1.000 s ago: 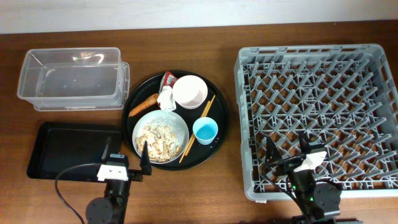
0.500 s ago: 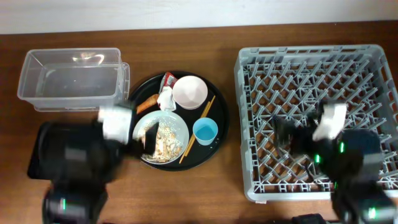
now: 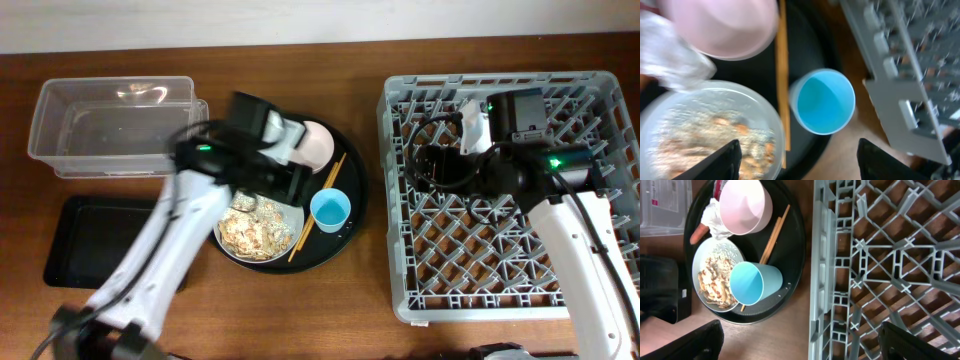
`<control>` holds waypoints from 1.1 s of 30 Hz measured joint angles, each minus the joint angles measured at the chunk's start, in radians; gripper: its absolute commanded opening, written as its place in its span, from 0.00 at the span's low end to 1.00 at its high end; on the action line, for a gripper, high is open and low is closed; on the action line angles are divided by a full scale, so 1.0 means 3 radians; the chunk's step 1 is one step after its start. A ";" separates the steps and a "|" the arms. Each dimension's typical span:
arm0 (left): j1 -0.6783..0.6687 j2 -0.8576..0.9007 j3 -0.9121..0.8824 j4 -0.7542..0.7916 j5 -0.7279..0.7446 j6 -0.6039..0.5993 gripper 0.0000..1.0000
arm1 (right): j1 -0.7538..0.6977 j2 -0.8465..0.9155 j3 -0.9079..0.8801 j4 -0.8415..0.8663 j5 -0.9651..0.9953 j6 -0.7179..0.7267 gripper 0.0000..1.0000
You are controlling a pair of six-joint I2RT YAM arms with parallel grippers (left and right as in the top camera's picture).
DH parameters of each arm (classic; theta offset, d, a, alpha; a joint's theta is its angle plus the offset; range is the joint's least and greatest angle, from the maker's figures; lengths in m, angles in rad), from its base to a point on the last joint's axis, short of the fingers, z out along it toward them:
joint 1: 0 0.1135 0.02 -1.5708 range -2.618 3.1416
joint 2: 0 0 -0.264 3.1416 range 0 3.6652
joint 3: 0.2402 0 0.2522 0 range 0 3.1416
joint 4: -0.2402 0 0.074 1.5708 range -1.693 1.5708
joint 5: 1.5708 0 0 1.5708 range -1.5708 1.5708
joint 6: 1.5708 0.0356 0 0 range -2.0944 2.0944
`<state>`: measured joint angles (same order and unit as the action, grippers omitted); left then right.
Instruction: Sort waste into correct bins and load items into the dishwasher rack
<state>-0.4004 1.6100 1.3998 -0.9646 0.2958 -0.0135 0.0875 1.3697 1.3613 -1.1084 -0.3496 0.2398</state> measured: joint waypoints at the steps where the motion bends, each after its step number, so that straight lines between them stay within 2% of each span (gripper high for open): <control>1: -0.0120 0.0116 0.0000 -0.0013 -0.0048 -0.0008 0.65 | 0.0000 0.0000 0.0000 -0.0025 -0.0001 -0.0001 0.98; 4: -0.0380 0.0446 0.0000 0.0003 -0.0211 -0.0014 0.52 | 0.0000 0.0000 0.0001 -0.0065 0.0000 0.0000 0.98; 6: -0.0478 0.0692 0.0000 0.0097 -0.0264 -0.0018 0.34 | 0.0000 0.0000 0.0001 -0.0074 0.0000 0.0000 0.98; 8: -0.0481 0.0868 0.0000 0.0267 -0.0315 -0.0017 0.05 | 0.0000 0.0000 0.0001 -0.0097 -0.0001 -0.0001 0.98; 9: -0.0476 0.0947 0.0000 0.0286 -0.0343 -0.0019 0.01 | 0.0000 0.0000 0.0001 -0.0120 0.0000 -0.0001 0.98; 12: -0.0476 0.1033 0.0009 0.0220 -0.0369 -0.0019 0.00 | 0.0000 0.0000 0.0001 -0.0174 0.0000 -0.0001 0.98; 15: -0.0467 0.1043 0.0254 -0.0256 -0.0376 -0.0029 0.01 | 0.0000 0.0000 0.0004 -0.0216 0.0000 -0.0001 0.99; 16: -0.0426 0.1031 0.0538 -0.0640 -0.0371 -0.0074 0.01 | 0.0000 0.0000 0.0004 -0.0230 0.0000 -0.0001 0.97; 18: -0.0181 0.0935 0.0980 -0.0865 -0.0179 -0.0135 0.01 | 0.0000 0.0000 0.0006 -0.0271 -0.0001 -0.0009 0.90; 20: 0.0231 0.0782 0.1109 -0.0783 0.0515 -0.0080 0.00 | 0.0000 0.0000 0.0006 -0.0254 -0.0033 -0.0008 0.89; 21: 0.0548 0.0735 0.1144 -0.0788 0.1165 0.0050 0.00 | 0.0000 0.0000 0.0006 -0.0195 -0.0163 -0.0053 0.86; 23: 0.0833 0.0736 0.1142 -0.0963 0.2041 0.0273 0.00 | -0.0001 0.0000 0.0008 0.0071 -0.0842 -0.0403 0.84; 24: 0.0877 0.0736 0.1143 -0.1040 0.2319 0.0345 0.00 | 0.0000 -0.0001 0.0008 0.0262 -0.1214 -0.0538 0.84; 26: 0.0894 0.0736 0.1144 -0.1195 0.2791 0.0435 0.00 | 0.0023 -0.0005 0.0017 0.0689 -0.1821 -0.0676 0.84; 29: 0.0884 0.0736 0.1144 -0.1288 0.3213 0.0486 0.00 | 0.0258 -0.0009 0.0019 0.1045 -0.2186 -0.0750 0.84; 33: 0.0884 0.0736 0.1144 -0.1490 0.3365 0.0505 0.00 | 0.0593 -0.0014 0.0018 0.1361 -0.2035 -0.0706 0.84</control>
<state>-0.1352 1.8309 1.7432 -1.4117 1.3052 0.1379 0.2653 1.3655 1.3666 -0.7002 -0.9600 0.0280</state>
